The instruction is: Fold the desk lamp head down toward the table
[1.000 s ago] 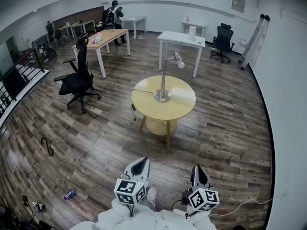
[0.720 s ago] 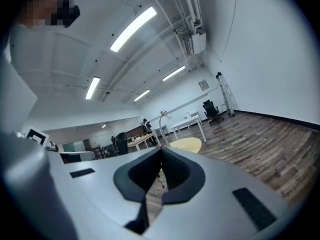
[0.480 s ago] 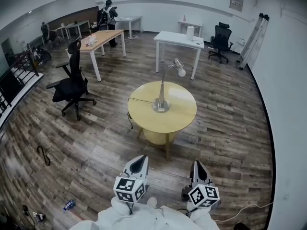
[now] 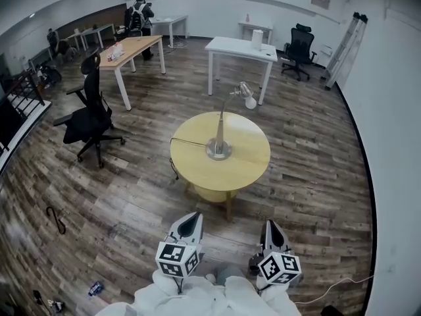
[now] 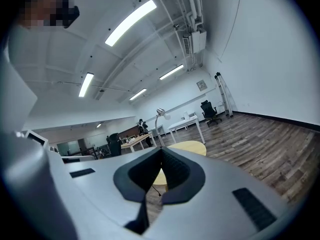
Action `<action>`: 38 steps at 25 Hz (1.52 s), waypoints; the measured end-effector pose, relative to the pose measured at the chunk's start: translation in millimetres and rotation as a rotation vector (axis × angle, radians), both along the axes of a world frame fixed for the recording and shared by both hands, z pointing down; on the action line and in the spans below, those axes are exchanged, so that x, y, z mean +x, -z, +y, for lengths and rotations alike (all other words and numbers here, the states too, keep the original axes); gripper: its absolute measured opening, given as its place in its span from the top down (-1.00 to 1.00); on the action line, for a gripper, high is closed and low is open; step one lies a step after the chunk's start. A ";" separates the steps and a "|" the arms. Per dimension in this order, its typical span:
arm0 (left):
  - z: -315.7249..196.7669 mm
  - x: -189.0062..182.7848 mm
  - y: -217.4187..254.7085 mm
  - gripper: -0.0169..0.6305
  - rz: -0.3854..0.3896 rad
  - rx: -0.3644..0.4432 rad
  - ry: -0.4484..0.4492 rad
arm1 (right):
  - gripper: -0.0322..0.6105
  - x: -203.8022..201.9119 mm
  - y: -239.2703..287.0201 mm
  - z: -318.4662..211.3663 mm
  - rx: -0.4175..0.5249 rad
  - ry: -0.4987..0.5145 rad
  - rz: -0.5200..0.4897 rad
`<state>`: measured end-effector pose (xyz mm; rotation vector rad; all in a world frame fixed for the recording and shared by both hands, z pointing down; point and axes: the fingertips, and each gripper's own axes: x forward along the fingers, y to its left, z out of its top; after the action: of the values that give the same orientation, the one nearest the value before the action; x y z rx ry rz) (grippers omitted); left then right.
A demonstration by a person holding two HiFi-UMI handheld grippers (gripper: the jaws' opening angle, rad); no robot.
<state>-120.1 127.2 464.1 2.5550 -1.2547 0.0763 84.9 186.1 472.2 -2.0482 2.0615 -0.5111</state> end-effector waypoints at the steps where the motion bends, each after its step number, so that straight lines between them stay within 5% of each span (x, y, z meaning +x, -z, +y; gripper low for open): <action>1: -5.0 1.4 -1.3 0.95 -0.001 -0.005 -0.002 | 0.87 1.2 1.1 -5.9 0.000 -0.001 0.000; 15: -85.0 25.5 -13.7 0.95 -0.025 -0.027 0.027 | 0.87 20.1 -3.8 -107.4 0.002 0.054 -0.008; 38: -264.7 120.0 -0.4 0.95 -0.040 -0.025 0.122 | 0.87 136.2 9.1 -298.8 0.018 0.118 -0.008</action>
<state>-0.1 -137.6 464.5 2.4615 -1.4121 0.1169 221.0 -112.7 463.2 -1.9197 2.1836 -0.5165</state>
